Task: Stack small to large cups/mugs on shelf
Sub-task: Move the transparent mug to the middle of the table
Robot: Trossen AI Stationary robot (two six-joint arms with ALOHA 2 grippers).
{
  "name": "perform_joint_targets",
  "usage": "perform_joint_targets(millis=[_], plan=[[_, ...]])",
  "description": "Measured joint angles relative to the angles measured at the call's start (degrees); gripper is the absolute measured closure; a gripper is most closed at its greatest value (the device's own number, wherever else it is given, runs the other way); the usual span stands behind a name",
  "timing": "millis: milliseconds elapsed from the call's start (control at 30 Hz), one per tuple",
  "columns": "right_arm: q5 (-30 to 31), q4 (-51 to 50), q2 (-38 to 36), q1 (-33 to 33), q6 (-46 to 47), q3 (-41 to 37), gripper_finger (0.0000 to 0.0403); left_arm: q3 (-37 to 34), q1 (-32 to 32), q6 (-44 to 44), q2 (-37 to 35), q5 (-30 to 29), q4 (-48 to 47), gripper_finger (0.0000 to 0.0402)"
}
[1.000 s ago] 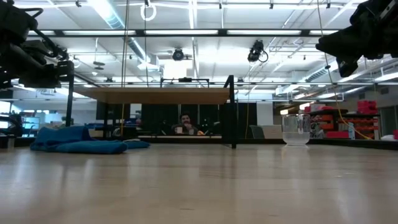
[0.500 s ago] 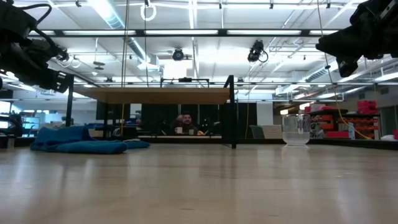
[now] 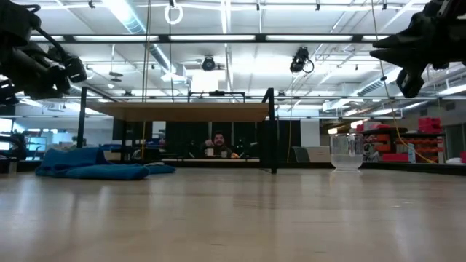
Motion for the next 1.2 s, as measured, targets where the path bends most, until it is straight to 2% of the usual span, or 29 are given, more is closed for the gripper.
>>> perform_joint_targets(millis=[133,300,467,600,667,933,1033,1200], plan=[[-0.02,1.38,0.0,-0.01,5.48,0.0,0.0332,0.0,0.0,-5.1,0.0,0.0,0.01,0.0311],[0.0,3.02,0.0,0.0,10.89,0.0,0.0332,0.0,0.0,-5.34,0.0,0.0,0.57,0.0315],[0.03,4.29,0.0,-0.01,10.94,0.0,0.0332,0.0,0.0,-6.87,0.0,0.03,0.97,0.0319],[1.1,4.41,0.0,-0.01,9.9,0.0,0.0332,0.0,-0.02,-18.18,0.0,1.45,0.78,0.0317],[1.51,4.41,0.0,-0.01,9.59,0.0,0.0332,0.0,0.0,-20.83,0.0,1.45,0.76,0.0319],[1.68,4.75,0.0,-0.02,6.75,0.0,0.0332,0.0,-0.01,-20.6,0.0,1.66,0.85,0.0331],[4.01,5.32,-0.02,-0.03,6.47,0.02,0.0332,0.0,-0.02,-24.22,0.0,4.37,0.84,0.0335],[8.18,5.41,-0.01,-0.04,6.6,0.02,0.0332,0.0,-0.04,-22.92,0.0,13.12,1.21,0.0342]])
